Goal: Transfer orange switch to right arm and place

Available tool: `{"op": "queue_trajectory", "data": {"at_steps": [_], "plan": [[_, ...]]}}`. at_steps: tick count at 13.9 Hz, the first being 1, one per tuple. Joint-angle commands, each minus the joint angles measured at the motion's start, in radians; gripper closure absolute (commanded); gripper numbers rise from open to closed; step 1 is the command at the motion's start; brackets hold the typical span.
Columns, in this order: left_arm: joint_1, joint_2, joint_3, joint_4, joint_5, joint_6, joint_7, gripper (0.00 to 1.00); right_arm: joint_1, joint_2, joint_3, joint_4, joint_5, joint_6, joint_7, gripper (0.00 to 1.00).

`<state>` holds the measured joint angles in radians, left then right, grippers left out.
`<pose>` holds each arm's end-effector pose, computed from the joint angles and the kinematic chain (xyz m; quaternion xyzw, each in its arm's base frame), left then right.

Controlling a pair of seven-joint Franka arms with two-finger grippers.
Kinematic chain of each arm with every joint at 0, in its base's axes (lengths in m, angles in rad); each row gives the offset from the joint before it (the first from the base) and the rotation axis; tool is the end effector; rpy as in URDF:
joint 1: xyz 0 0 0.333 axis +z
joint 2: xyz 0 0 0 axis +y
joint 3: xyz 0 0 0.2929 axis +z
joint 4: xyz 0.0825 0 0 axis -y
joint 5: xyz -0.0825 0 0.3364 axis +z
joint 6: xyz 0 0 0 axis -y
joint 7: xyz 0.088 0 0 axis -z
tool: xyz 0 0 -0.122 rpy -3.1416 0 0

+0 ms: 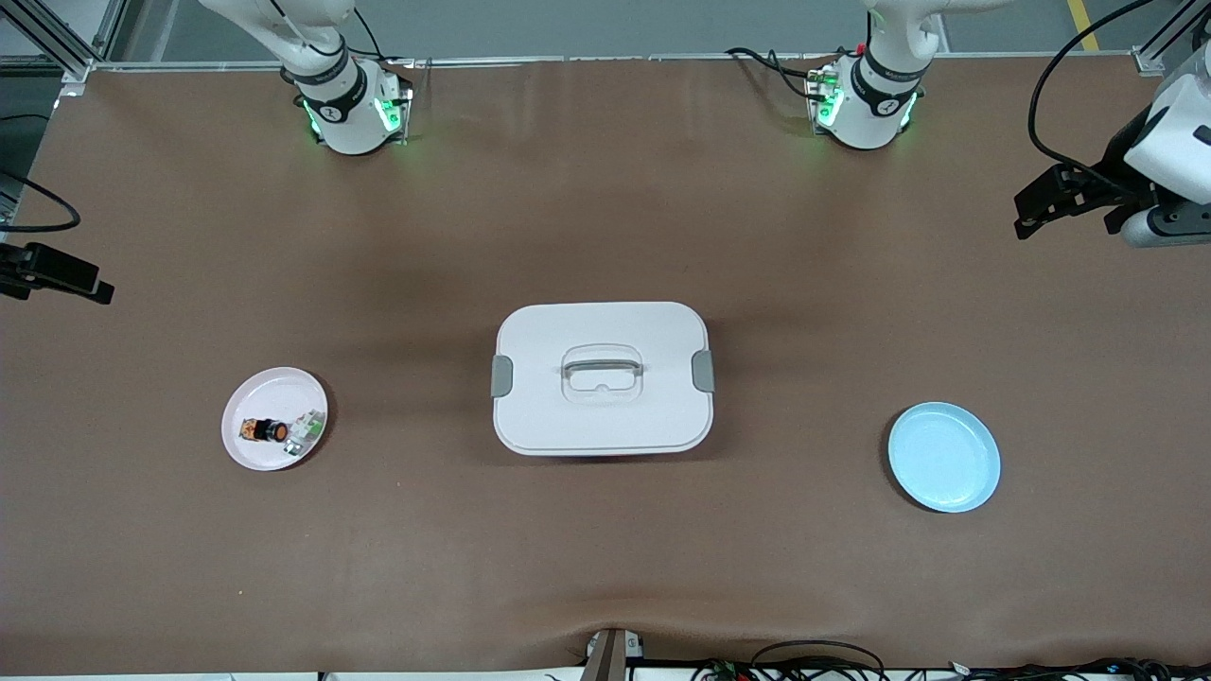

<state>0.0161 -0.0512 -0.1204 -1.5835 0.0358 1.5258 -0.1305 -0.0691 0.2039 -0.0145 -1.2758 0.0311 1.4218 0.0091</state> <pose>0.4853 -0.0479 0.6025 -0.9997 -0.0139 0.0010 0.0212 0.5469 -0.0407 0.5891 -0.9985 0.0443 0.0284 0.0150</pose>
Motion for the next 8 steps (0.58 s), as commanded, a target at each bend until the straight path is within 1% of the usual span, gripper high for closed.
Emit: {"op": "queue_trajectory", "data": {"at_steps": [1, 8], "plan": [[0.005, -0.01, 0.002, 0.008, -0.02, -0.021, 0.025, 0.0, 0.089, -0.035, -0.102, -0.025, 0.033, -0.006, -0.014, 0.0], [0.005, -0.01, 0.002, 0.022, -0.019, -0.041, 0.025, 0.0, 0.094, -0.032, -0.102, -0.016, 0.018, -0.006, 0.0, 0.0]]}}
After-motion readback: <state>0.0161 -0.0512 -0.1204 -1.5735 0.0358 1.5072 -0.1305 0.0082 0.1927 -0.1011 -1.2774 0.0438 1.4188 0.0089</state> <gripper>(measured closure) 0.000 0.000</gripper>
